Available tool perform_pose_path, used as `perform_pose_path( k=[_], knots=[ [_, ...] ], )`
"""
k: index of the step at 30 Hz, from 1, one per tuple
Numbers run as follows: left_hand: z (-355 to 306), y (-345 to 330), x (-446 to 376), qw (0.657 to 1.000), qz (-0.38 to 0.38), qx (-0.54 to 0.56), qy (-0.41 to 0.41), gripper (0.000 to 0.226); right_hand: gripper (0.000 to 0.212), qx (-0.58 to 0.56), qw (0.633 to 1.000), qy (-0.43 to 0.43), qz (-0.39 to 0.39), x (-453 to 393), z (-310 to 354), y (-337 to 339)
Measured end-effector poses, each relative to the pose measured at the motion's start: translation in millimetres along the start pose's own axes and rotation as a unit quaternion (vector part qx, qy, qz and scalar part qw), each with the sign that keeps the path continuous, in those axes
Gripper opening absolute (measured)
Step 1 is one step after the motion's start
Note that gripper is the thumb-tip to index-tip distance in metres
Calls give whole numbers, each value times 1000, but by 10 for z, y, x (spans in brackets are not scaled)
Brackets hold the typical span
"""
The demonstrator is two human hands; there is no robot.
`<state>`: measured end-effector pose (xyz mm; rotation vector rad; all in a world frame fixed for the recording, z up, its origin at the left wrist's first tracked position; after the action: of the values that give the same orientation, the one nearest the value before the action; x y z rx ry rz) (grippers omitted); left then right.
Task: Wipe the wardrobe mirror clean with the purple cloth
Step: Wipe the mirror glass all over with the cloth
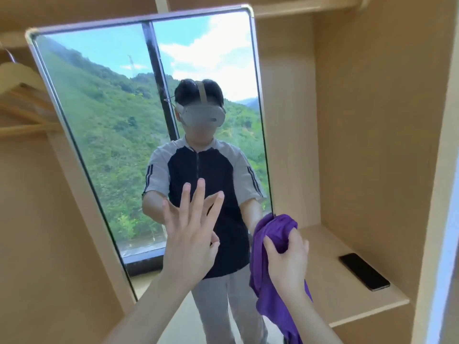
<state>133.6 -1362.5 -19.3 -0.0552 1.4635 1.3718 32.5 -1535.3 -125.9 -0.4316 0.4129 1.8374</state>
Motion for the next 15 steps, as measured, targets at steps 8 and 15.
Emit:
perform_pose_path(
  k=[8,15],
  knots=[
    [25,106,-71,1000,10,-10,11,105,25,-89,984,154,-21,-1189,1769,125],
    [267,703,-791,997,-77,-22,14,113,19,-16,972,234,-19,-1200,1876,-16]
  ],
)
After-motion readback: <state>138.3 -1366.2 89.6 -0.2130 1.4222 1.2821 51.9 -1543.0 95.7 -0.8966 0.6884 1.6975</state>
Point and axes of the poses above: each hand's wrist, its own x-axis away from the middle knuckle, its own y-axis out of the back of the hand, z = x × y, the point moved 6 cm from there along -x, towards the middle knuckle, and after that the axes turned 6 degrees about y, right-handed, at the moved point
